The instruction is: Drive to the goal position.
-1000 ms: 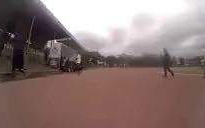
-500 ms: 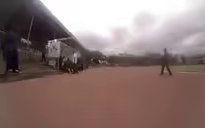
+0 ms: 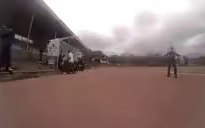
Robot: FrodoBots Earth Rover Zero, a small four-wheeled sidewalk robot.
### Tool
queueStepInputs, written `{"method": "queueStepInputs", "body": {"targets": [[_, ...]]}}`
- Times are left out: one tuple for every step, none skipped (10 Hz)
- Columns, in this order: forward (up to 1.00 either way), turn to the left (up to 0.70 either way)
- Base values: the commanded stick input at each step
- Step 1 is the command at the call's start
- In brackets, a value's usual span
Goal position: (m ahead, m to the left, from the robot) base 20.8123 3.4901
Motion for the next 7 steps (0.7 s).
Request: {"method": "queueStepInputs", "body": {"targets": [[1.00,0.00],[1.00,0.00],[1.00,0.00],[1.00,0.00],[1.00,0.00],[1.00,0.00],[1.00,0.00]]}}
